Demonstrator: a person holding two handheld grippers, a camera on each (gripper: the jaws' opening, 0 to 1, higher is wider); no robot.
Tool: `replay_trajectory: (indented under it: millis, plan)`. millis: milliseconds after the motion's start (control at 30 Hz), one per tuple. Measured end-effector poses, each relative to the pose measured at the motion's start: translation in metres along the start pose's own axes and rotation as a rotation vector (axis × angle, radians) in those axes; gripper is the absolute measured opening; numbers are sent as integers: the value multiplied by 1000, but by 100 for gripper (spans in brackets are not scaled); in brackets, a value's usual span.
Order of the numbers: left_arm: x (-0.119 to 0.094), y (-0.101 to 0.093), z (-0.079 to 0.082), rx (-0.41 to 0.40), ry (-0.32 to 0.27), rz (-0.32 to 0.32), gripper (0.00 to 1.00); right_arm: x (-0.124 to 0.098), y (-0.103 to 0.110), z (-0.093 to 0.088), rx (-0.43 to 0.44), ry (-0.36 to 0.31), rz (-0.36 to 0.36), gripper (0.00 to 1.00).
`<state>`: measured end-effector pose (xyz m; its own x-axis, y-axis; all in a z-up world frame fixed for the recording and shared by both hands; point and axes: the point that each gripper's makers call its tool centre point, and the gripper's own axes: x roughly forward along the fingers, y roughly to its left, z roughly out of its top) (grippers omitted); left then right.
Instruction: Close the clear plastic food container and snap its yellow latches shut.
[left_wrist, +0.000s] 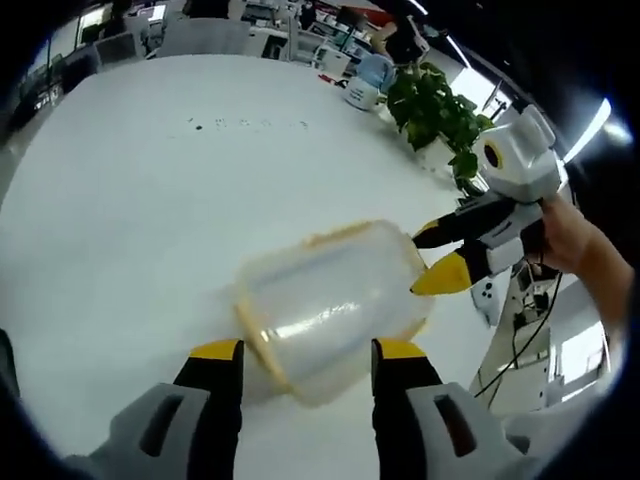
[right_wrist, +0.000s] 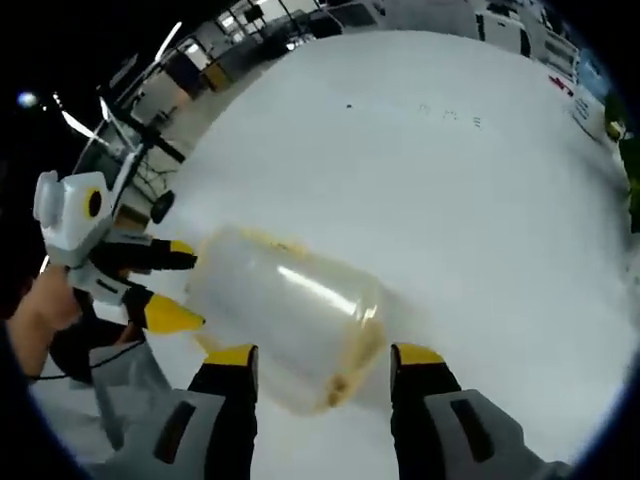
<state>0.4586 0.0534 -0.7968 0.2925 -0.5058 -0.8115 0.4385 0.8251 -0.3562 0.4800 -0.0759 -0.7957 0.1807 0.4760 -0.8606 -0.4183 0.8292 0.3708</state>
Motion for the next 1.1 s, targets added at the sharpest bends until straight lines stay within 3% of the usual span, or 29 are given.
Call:
replay_trajectory:
  millis: [300,800,833,867,900,1100]
  plan:
    - [6,-2,-3,-58,-2,-18,48,9,-1,-9,23,26,-1,49]
    - [7,-4,-3,-9,34,-30,42,9,4,-11,23,22,29,44]
    - [8,-7,-3,-19,24,-65,40,16,15,-12,29,30,33,44]
    - [5,-10,-12,-88,59,-71,39,17,21,-15,22,54,52,44]
    - [1,-7,-10,-28,52,-61,40,8,13,-13,26,59,45,43]
    - [6,-6,-9,-31,38,-62,40,8,4,-12,27,21,22,44]
